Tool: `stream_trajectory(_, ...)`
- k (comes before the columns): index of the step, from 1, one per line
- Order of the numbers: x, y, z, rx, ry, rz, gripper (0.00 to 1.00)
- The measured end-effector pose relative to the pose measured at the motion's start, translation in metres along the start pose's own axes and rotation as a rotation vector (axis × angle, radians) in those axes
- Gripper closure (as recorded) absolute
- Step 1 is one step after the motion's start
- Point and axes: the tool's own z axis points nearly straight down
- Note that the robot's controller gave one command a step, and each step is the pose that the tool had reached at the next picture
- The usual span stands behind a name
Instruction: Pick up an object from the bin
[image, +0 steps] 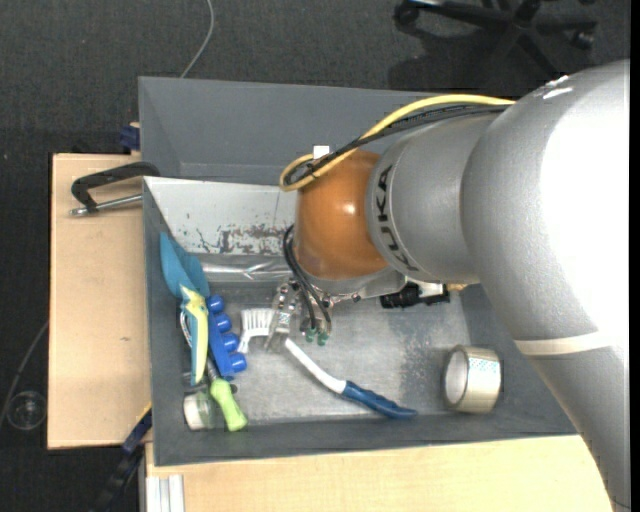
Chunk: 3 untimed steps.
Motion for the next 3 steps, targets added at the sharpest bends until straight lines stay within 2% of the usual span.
stream_trajectory(3,0.0,0.001,-0.036,-0.002,0.0,-0.001,1.0)
